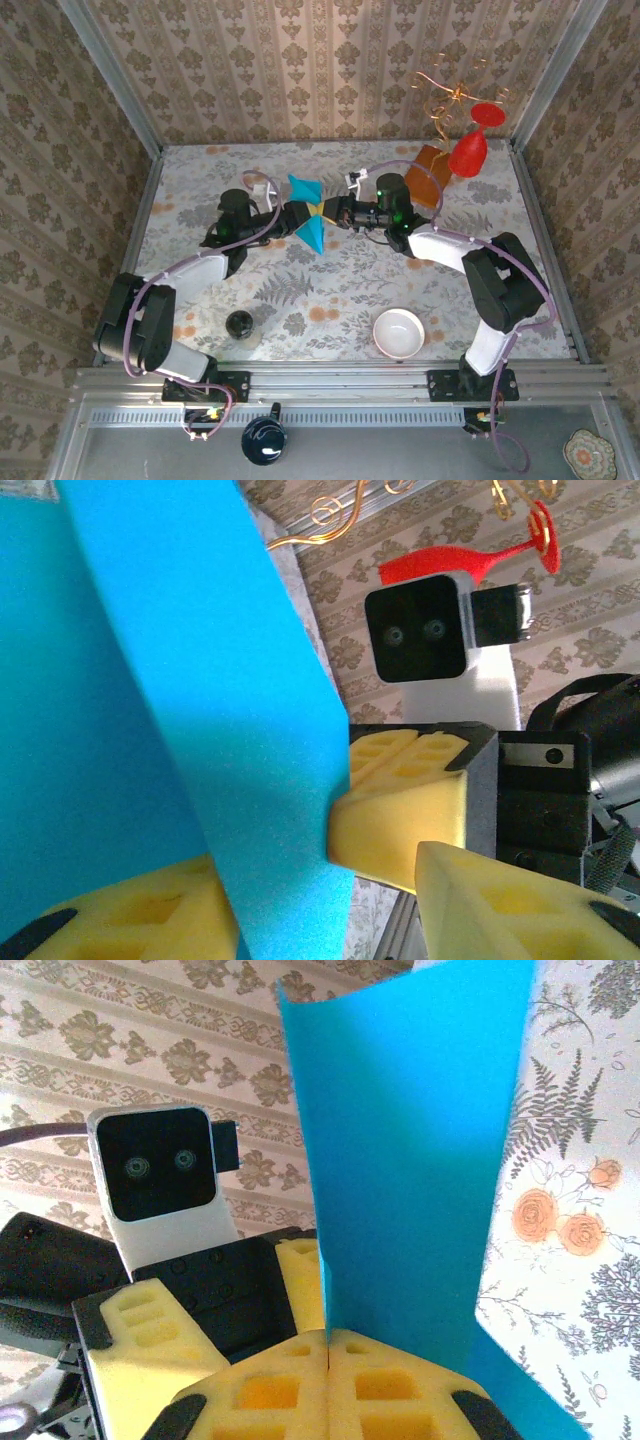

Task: Fold a paper plane with a square sheet of paper (pick it up from the middle)
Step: Turn over the paper at the center of the table.

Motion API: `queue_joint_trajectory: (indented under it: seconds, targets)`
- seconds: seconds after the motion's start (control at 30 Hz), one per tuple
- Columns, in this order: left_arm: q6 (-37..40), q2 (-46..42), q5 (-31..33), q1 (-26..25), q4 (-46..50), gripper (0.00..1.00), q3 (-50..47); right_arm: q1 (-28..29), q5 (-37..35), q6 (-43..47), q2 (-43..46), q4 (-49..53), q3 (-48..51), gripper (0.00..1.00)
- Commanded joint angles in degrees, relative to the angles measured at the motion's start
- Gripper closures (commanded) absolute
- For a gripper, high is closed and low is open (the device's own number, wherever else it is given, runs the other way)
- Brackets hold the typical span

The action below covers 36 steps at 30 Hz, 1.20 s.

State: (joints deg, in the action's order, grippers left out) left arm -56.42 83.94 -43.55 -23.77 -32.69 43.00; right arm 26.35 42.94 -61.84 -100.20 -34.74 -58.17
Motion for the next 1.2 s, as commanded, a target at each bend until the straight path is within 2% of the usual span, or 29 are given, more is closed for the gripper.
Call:
queue_joint_trajectory:
  seconds: [0.0, 0.87, 1.03, 1.17]
  targets:
    - [0.08, -1.04, -1.25, -0.18, -3.26, 0.53, -0.02, -0.55, 2.08, -3.61, 1.98, -5.01, 0.98, 0.92]
    - [-2.02, -0.3, -1.71, 0.48, -9.9, 0.75, -1.94, -1.56, 3.2, -7.6, 1.33, -9.99, 2.97, 0.88]
    - [-2.25, 0.44, -2.42, 0.9, -10.7, 0.81, -1.78, -1.8, 3.38, -7.61, 1.31, -9.47, 3.2, 0.83]
    - [-1.47, 0.61, -2.55, 1.51, -9.67, 0.85, -1.74, -2.82, 2.96, -7.3, 2.22, -8.32, 4.11, 0.72]
